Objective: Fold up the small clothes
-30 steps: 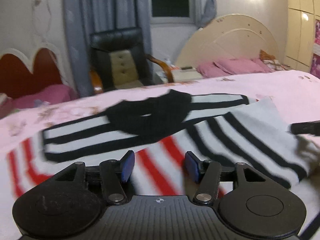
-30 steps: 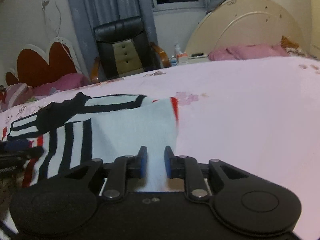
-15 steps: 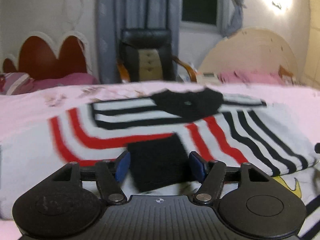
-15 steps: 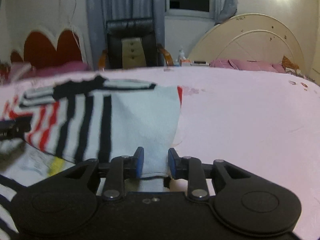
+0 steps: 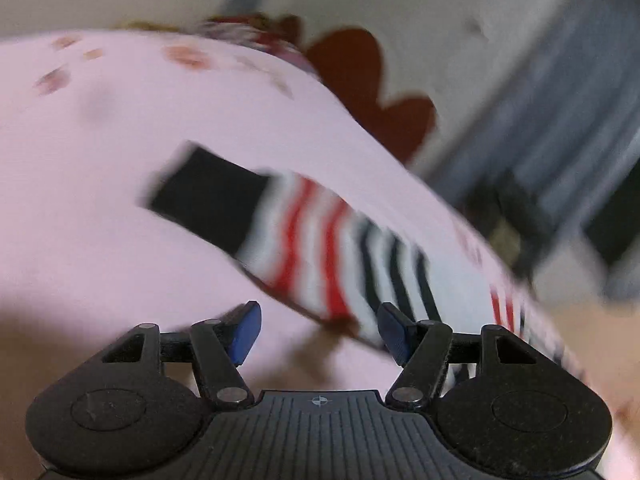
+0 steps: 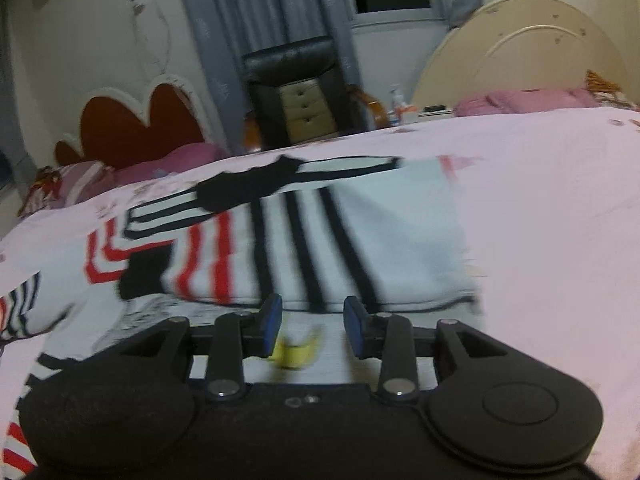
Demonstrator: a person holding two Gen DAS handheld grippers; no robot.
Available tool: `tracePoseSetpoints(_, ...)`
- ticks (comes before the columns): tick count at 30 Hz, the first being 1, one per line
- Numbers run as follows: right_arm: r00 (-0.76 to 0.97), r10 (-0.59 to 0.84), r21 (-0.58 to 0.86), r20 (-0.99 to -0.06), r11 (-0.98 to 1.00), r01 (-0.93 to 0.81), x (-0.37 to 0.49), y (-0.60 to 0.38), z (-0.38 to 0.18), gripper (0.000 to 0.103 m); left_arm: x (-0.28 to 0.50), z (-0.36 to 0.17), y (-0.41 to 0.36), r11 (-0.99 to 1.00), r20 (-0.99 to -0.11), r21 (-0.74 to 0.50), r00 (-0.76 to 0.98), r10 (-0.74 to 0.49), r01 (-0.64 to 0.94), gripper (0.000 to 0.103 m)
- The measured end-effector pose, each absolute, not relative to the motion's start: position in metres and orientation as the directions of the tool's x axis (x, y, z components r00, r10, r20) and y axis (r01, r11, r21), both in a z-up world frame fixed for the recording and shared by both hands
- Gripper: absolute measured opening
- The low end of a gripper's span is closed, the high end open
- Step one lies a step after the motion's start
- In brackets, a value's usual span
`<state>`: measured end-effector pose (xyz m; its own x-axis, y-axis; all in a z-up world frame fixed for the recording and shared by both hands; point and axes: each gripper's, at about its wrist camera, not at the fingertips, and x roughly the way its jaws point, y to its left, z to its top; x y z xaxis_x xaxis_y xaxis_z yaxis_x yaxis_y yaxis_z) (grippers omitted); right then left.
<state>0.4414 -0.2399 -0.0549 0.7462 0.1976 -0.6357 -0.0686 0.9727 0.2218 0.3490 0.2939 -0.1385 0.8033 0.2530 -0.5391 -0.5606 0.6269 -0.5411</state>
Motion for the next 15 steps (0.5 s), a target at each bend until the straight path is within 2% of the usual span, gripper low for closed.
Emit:
tracePoseSetpoints(6,0.721,0.261,0.272,-0.642,0.957,-0.104,0.456,-0.199,-0.052,0.034,0.347,-0.161,0.344,0.462,-0.481,-0.701,0.838,0.256,-0.543,0.064)
tracePoseSetpoints(12,0.716,0.273,0.29,-0.642,0.951,-0.103,0.461,-0.176,-0.05,0.035,0.369,-0.167,0.36,0.452,-0.466,-0.717,0.848,0.254,-0.53,0.063)
tracePoseSetpoints(13,0.716,0.275,0.291,-0.642,0.951,-0.104,0.461,-0.174,-0.049,0.035,0.372,-0.168,0.362,0.449,-0.469,-0.717,0.845,0.256,-0.533,0.059)
tracePoseSetpoints(15,0.716,0.272,0.289,-0.642,0.952,-0.102,0.461,-0.17,-0.049,0.035,0.376,-0.171,0.368,0.431,-0.488,-0.713,0.833,0.261,-0.553,0.04)
